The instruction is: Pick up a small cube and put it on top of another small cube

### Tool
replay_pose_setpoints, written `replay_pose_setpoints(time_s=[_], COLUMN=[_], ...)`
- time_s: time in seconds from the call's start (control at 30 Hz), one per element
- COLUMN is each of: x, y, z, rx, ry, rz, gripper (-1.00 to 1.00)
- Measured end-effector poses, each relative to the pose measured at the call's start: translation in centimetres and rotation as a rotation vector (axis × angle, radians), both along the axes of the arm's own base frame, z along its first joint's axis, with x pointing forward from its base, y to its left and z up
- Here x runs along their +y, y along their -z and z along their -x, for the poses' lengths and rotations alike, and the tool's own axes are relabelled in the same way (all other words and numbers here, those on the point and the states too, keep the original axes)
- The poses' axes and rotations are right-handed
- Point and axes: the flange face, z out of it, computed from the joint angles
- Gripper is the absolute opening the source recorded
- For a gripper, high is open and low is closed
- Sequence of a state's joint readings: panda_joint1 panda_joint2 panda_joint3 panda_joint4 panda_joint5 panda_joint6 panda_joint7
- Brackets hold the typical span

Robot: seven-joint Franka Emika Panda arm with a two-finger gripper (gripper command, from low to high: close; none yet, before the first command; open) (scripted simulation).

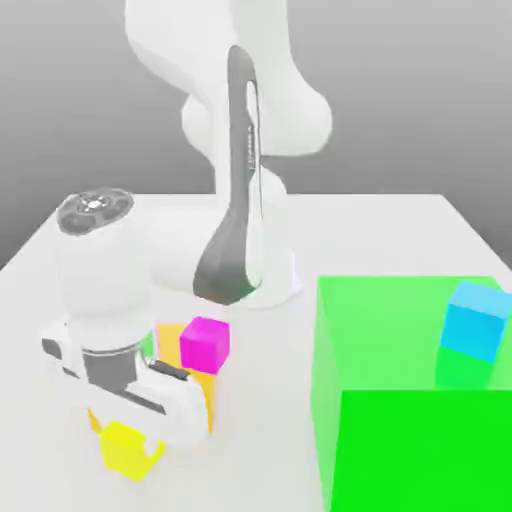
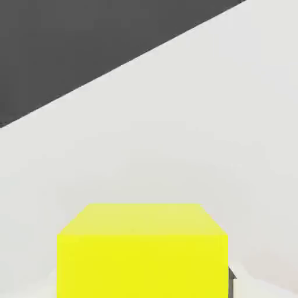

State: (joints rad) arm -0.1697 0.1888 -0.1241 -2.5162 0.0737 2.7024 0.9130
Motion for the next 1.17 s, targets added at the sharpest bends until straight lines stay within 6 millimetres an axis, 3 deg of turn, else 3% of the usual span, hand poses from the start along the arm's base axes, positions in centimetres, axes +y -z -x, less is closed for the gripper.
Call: replay_pose_setpoints(time_s=[0.33, 0.63, 0.73, 0.9, 0.93, 1.17], x=[3.6, 6.3, 6.8, 6.9, 6.9, 6.9], y=[-7.2, -10.7, -10.1, -5.3, -4.7, -4.8], z=[5.9, 12.4, 13.8, 14.0, 14.1, 14.1], rx=[-0.005, -0.001, 0.001, 0.002, 0.002, 0.002], ry=[0.02, 0.041, 0.048, 0.05, 0.05, 0.05], rz=[-0.024, -0.007, 0.003, 0.006, 0.007, 0.008], gripper=[-1.0, -1.0, -1.0, -1.0, 1.0, 1.0])
